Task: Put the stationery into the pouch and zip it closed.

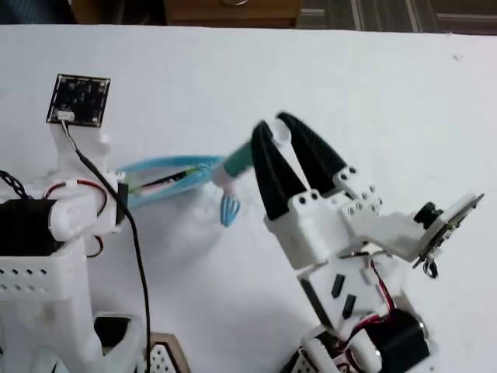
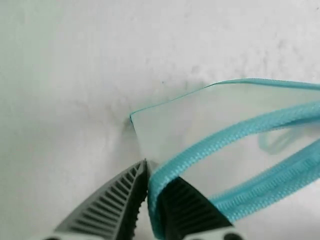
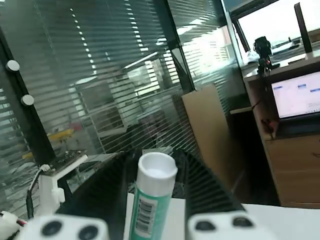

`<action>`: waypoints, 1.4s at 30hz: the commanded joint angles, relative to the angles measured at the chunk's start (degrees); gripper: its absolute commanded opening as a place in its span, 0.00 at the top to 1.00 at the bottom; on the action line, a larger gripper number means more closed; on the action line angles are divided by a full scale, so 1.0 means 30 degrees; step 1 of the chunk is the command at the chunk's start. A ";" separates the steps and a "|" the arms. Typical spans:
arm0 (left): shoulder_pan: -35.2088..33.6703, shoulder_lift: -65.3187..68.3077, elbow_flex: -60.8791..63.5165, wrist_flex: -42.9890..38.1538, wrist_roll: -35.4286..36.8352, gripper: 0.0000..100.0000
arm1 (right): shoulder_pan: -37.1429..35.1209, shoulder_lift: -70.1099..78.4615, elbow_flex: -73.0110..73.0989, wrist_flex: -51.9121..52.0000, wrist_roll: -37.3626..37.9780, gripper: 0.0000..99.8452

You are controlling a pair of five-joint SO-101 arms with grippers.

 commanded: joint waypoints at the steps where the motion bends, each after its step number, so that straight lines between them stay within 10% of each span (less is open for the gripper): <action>1: 0.0015 -0.0132 -0.0205 -0.0088 0.0029 0.98 | -0.1832 0.2212 -0.1289 -0.1597 -0.0117 0.98; 32: 0.0044 -0.0044 -0.0381 -0.0205 0.0029 0.98 | -0.3648 0.6960 0.4366 -0.6989 0.4484 0.97; 42: -0.0044 0.0015 -0.0293 -0.0264 0.0000 0.98 | -0.3502 0.6286 0.0879 -0.0542 0.3458 0.59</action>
